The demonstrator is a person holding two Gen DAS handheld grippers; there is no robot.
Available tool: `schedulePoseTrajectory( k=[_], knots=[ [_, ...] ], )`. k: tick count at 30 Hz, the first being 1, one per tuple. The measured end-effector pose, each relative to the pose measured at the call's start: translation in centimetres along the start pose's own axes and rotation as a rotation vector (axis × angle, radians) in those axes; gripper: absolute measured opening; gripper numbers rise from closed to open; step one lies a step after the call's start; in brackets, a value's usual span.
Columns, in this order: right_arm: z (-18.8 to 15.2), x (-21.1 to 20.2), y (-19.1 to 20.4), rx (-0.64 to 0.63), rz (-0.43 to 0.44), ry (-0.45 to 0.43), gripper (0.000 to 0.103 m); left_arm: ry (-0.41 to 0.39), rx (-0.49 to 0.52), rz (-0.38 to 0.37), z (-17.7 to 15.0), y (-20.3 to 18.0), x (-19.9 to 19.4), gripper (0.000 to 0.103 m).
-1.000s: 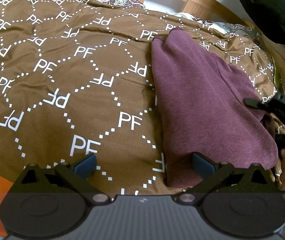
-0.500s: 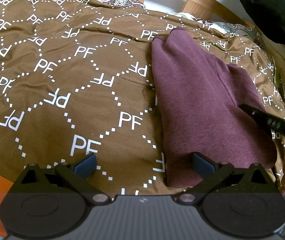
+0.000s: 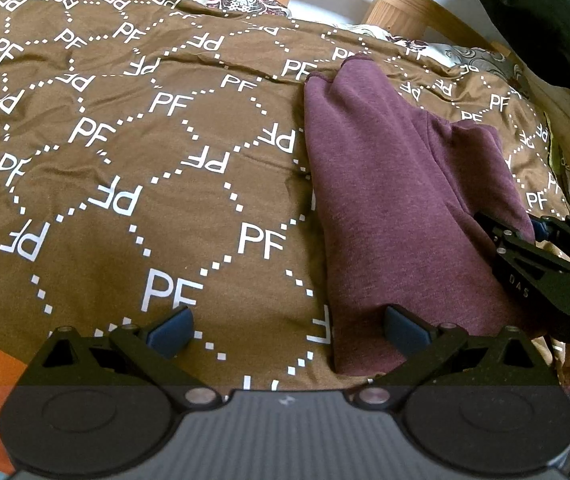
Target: Fold small clothes
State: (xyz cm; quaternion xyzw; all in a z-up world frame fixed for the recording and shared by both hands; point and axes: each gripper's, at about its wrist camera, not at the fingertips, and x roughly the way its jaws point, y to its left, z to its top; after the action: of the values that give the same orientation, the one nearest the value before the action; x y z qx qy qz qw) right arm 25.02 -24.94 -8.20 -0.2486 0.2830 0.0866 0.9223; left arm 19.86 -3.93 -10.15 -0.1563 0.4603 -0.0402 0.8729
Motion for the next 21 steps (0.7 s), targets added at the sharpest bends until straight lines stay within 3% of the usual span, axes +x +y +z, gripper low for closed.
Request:
schedulePoseTrajectory(
  k=[6, 13, 21],
  knots=[
    [0.1, 0.3, -1.0, 0.096, 0.025, 0.018, 0.032, 0.006, -0.017, -0.014, 0.1, 0.4, 0.0, 0.103],
    [-0.2, 1.2, -3.7, 0.303, 0.091, 0.054, 0.032, 0.010, -0.085, -0.072, 0.6, 1.1, -0.2, 0.102],
    [-1.3, 2.7, -6.3, 0.519, 0.164, 0.082, 0.046, -0.005, -0.156, -0.212, 2.0, 1.5, 0.5, 0.102]
  ],
)
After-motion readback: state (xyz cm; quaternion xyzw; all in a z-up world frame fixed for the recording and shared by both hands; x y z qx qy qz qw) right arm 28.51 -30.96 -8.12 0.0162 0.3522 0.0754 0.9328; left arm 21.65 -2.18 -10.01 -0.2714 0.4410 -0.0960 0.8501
